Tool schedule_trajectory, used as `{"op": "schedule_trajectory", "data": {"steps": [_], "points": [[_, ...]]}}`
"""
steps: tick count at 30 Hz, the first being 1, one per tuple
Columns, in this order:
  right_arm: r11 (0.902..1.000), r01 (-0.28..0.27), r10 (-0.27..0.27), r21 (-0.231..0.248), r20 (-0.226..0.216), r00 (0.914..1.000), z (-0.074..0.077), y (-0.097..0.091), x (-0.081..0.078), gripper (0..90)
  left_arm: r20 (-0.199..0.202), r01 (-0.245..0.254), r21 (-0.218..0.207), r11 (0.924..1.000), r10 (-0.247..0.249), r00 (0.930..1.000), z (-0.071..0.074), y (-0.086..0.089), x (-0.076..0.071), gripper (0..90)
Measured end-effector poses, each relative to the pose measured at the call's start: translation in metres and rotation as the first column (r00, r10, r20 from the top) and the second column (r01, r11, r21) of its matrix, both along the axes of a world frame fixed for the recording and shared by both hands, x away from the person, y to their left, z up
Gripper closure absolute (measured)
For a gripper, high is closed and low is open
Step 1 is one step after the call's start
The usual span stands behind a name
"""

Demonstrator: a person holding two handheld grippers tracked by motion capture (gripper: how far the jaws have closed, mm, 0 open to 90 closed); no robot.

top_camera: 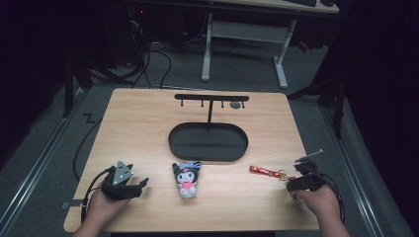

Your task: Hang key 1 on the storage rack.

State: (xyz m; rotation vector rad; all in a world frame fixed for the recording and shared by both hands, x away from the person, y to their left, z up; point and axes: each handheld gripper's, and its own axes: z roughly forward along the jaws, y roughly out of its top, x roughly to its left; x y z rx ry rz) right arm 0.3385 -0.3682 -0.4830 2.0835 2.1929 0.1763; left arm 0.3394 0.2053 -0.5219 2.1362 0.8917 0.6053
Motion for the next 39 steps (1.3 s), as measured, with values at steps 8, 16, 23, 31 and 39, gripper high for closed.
{"op": "schedule_trajectory", "data": {"steps": [8,16,23,31,39], "points": [[0.9998,0.02,-0.02,0.007,0.005,0.9998,0.001,-0.005,-0.001,44.5,0.002,0.014,0.014,0.9998,-0.014,0.9999,-0.001,-0.004,0.0,25.3],[0.9991,0.015,-0.015,0.039,-0.008,0.9999,-0.004,-0.006,-0.001,45.4,0.005,0.011,0.01,0.9999,-0.011,0.9999,0.0,-0.004,-0.001,25.3],[1.0,-0.004,0.004,0.008,-0.004,1.0,-0.004,-0.001,0.001,58.9,0.004,0.009,0.01,0.9999,-0.01,0.9999,-0.001,-0.003,-0.001,25.3],[0.9985,-0.045,0.044,-0.031,-0.015,0.9989,-0.003,0.005,0.003,67.2,0.004,0.009,0.006,0.9999,-0.009,0.9999,0.0,-0.002,-0.001,25.2],[0.9972,-0.068,0.067,-0.033,-0.012,0.9977,0.003,0.008,0.003,67.4,0.002,0.01,0.005,0.9999,-0.01,1.0,-0.001,-0.002,0.0,25.3]]}}
